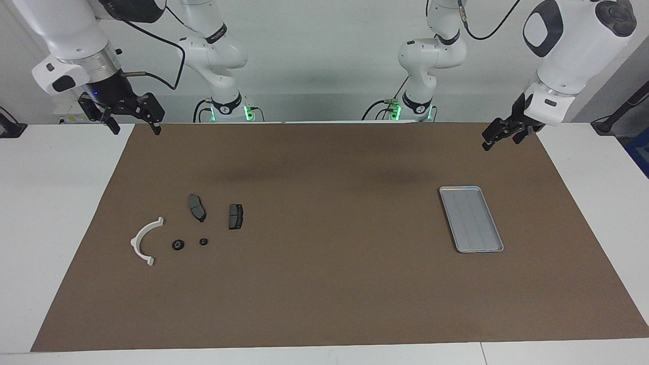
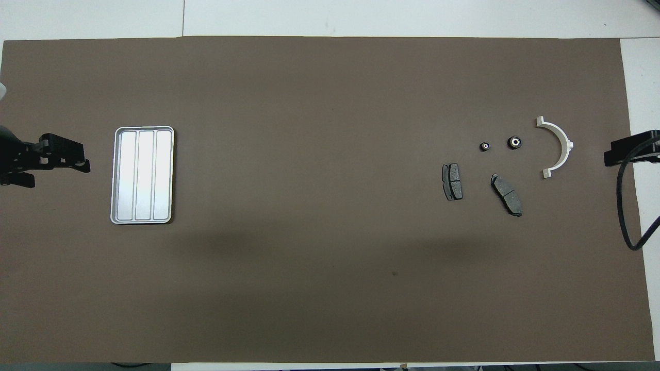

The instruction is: Pick bearing gear from pile to tray

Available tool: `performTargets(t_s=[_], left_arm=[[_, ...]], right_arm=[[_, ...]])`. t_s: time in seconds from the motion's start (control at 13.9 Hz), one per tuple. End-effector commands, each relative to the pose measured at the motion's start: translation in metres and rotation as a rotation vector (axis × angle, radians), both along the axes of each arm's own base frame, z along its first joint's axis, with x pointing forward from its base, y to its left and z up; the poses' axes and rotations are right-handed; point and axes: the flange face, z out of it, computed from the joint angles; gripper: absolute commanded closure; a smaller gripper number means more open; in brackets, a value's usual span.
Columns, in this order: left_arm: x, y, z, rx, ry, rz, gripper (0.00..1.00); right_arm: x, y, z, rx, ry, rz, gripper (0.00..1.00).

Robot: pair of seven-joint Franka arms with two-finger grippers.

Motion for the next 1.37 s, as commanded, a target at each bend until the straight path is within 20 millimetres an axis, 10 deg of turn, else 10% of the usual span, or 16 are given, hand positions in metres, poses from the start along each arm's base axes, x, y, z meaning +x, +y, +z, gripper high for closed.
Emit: performTargets(t_s=[0.0,1.29], left_arm=[[-0.0070,0.0010,0.0028,0.018,-0.007,-0.003,0.00],[-0.0070,0.0002,0.0028,0.018,-0.007,-0.004,0.00]], right_arm=[[-0.0057,-0.0027,0.0024,-0.004,0.012,0.021,0.00],[-0.0083,-0.0051,0.0003,0.001,0.006,0.010,0.00]])
